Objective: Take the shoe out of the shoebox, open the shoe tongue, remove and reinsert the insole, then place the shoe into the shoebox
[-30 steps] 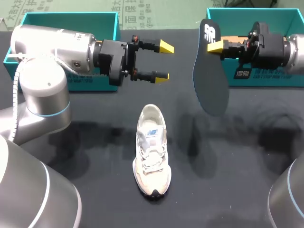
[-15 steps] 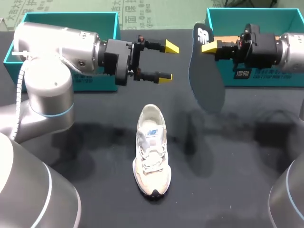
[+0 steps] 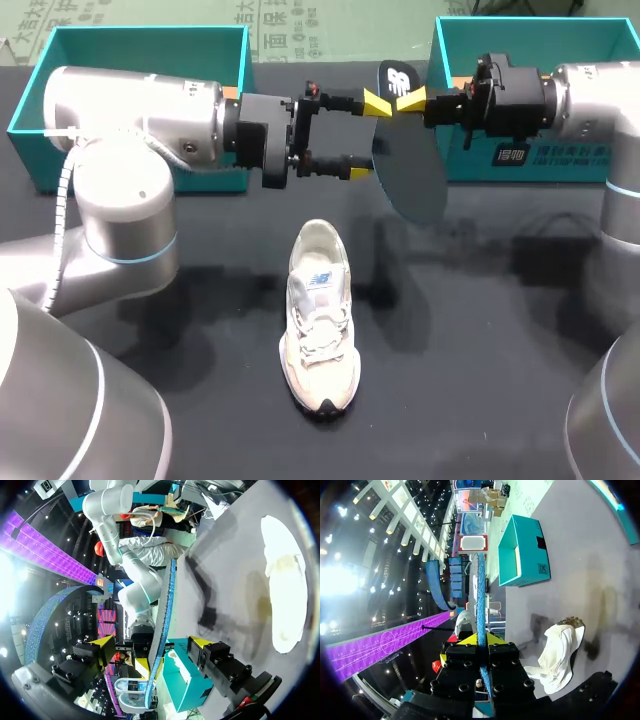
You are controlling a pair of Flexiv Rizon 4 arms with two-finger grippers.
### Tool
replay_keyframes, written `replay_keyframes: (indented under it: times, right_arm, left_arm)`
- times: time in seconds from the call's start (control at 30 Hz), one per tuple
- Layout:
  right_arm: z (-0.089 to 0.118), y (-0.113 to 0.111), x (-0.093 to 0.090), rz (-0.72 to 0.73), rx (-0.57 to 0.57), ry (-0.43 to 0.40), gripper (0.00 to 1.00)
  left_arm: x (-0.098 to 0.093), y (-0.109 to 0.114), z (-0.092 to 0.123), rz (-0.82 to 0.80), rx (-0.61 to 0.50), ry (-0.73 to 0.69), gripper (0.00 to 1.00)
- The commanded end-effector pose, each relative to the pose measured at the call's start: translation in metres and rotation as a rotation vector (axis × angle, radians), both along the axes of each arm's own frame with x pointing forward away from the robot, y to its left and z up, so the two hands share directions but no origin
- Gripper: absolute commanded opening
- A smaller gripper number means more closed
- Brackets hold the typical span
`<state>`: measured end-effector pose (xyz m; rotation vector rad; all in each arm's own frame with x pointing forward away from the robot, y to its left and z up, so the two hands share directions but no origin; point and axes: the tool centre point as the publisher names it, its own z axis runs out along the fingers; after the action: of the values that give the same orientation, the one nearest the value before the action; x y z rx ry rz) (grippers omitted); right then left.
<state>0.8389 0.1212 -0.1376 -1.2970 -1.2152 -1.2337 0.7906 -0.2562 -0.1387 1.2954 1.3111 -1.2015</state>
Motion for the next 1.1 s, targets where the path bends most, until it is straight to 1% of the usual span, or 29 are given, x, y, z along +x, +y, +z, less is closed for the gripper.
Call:
replay_keyframes:
  times: [0.03,0.07,0.1,0.17,0.4,0.67,0.7,0.77,0.83,0.93,1.0,1.03,1.1]
  right_arm:
    - [0.000,0.005,0.004,0.011,-0.007,0.012,0.00]
    - [0.000,0.005,0.004,0.011,-0.007,0.012,0.00]
    - [0.000,0.005,0.004,0.011,-0.007,0.012,0.00]
    - [0.000,0.005,0.004,0.011,-0.007,0.012,0.00]
    - [0.000,0.005,0.004,0.011,-0.007,0.012,0.00]
    - [0.000,0.005,0.004,0.011,-0.007,0.012,0.00]
    - [0.000,0.005,0.004,0.011,-0.007,0.012,0.00]
    - [0.000,0.005,0.004,0.011,-0.007,0.012,0.00]
    - [0.000,0.005,0.004,0.011,-0.007,0.012,0.00]
    - [0.000,0.005,0.004,0.011,-0.007,0.012,0.00]
    - [0.000,0.005,0.004,0.011,-0.007,0.012,0.00]
    - [0.000,0.005,0.004,0.011,-0.007,0.012,0.00]
    - [0.000,0.005,0.004,0.011,-0.007,0.012,0.00]
  left_arm:
    - [0.004,-0.007,-0.004,0.002,0.000,-0.005,0.85]
    - [0.005,-0.007,-0.004,0.003,-0.002,-0.007,0.82]
    - [0.006,-0.008,-0.005,0.005,-0.005,-0.008,0.81]
    - [0.009,-0.010,-0.006,0.011,-0.011,-0.009,0.72]
    - [0.013,-0.017,-0.005,0.017,-0.034,-0.019,0.49]
    - [0.015,-0.028,-0.005,0.032,-0.028,-0.048,0.44]
    - [0.015,-0.028,-0.005,0.033,-0.028,-0.048,0.41]
    - [0.015,-0.028,-0.005,0.037,-0.025,-0.049,0.40]
    - [0.015,-0.029,-0.006,0.040,-0.025,-0.048,0.36]
    - [0.015,-0.029,-0.006,0.043,-0.025,-0.049,0.26]
    - [0.015,-0.029,-0.007,0.045,-0.024,-0.049,0.25]
    - [0.015,-0.029,-0.007,0.046,-0.024,-0.049,0.21]
    - [0.015,-0.028,-0.008,0.049,-0.024,-0.048,0.21]
